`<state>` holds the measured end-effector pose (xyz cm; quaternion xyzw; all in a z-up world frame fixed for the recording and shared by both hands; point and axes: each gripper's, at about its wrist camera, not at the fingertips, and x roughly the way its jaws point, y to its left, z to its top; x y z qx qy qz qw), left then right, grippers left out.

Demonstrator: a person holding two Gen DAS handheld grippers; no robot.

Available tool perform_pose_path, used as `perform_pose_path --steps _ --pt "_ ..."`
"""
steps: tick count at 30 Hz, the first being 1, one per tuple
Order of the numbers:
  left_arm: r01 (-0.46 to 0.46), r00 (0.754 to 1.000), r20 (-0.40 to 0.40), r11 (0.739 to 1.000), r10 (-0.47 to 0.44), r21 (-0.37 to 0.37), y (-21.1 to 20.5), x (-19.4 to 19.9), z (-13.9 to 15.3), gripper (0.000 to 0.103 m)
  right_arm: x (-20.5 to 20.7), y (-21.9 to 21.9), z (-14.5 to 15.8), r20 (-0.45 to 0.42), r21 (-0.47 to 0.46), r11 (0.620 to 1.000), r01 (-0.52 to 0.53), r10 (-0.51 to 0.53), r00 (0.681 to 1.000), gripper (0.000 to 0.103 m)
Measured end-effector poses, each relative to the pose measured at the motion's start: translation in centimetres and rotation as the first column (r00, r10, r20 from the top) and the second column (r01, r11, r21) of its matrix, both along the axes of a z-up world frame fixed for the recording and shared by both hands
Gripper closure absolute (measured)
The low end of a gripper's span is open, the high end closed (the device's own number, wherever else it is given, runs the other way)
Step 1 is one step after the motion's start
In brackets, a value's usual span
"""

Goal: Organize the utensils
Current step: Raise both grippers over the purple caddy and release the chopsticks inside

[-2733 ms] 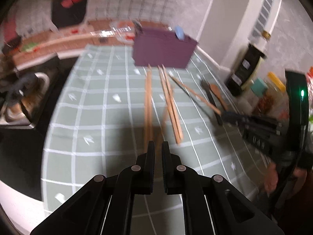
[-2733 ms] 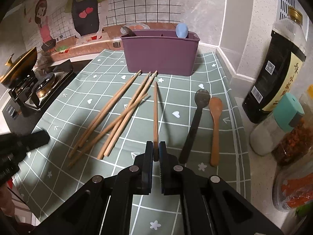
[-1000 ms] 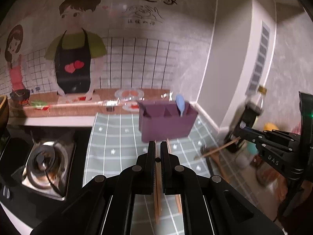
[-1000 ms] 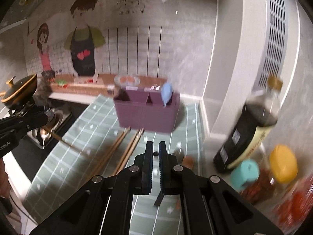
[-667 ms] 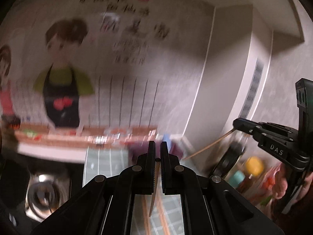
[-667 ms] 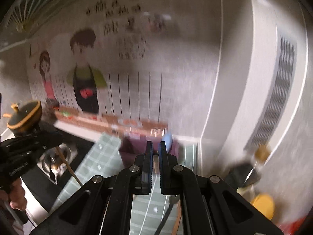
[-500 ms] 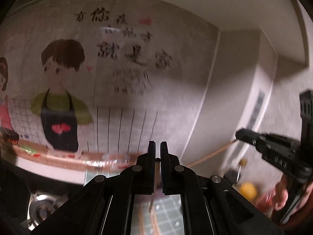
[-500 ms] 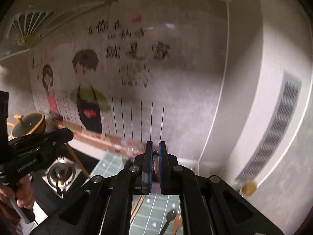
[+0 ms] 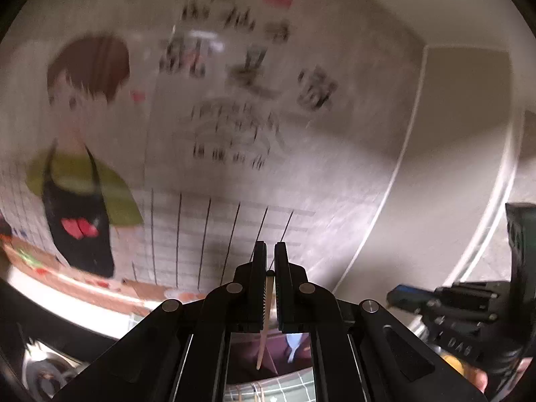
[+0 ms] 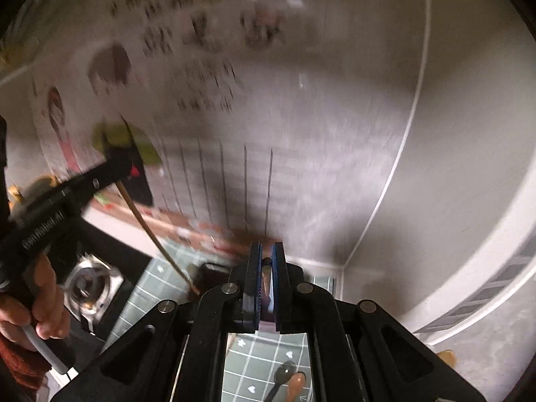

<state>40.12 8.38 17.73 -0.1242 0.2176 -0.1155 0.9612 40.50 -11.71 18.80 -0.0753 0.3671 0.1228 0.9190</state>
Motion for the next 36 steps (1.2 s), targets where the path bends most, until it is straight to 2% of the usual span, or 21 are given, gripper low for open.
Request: perform_pose_path --steps 4,10,15,19,21,25,27,30,36 --pt "0.005 0.997 -0.072 1.000 -0.004 0.010 -0.8 2.8 -4.2 0.099 3.1 0.2 -4.4 -0.098 -0.007 1.000 0.002 -0.003 0.995 0.098" --pt "0.032 0.985 -0.170 0.999 -0.030 0.010 -1.6 5.7 -9.1 0.098 6.1 0.2 -9.3 -0.207 0.003 1.000 0.014 -0.013 0.978 0.098" --pt "0.052 0.967 -0.249 0.999 -0.053 -0.010 -1.7 7.7 -11.9 0.098 7.4 -0.2 -11.6 -0.250 0.010 1.000 0.019 -0.016 0.968 0.098" --pt "0.069 0.952 -0.297 0.997 -0.074 -0.029 -1.7 8.6 -13.4 0.096 8.0 -0.3 -11.8 -0.252 0.025 1.000 0.008 -0.002 0.968 0.097" --pt "0.077 0.947 -0.311 0.996 -0.084 -0.036 -1.7 8.8 -13.6 0.095 8.2 -0.4 -12.1 -0.269 0.062 0.998 -0.003 0.020 0.963 0.096" --pt "0.084 0.946 -0.311 0.995 -0.097 -0.056 -1.5 8.7 -13.2 0.094 8.1 -0.3 -12.5 -0.238 0.062 0.998 -0.010 0.024 0.971 0.094" --pt "0.086 0.950 -0.296 0.995 -0.099 -0.057 -1.2 8.3 -12.3 0.092 7.7 -0.3 -12.1 -0.203 0.054 0.999 -0.007 0.018 0.979 0.087" --pt "0.078 0.960 -0.264 0.995 -0.091 -0.060 -0.6 7.4 -10.6 0.087 6.5 -0.8 -10.8 -0.123 0.054 0.999 0.001 0.005 0.992 0.077" --pt "0.042 0.978 -0.202 0.998 -0.052 -0.051 0.8 4.1 -7.8 0.081 3.3 -2.4 -7.2 0.017 0.079 0.996 0.036 -0.037 0.999 0.071"
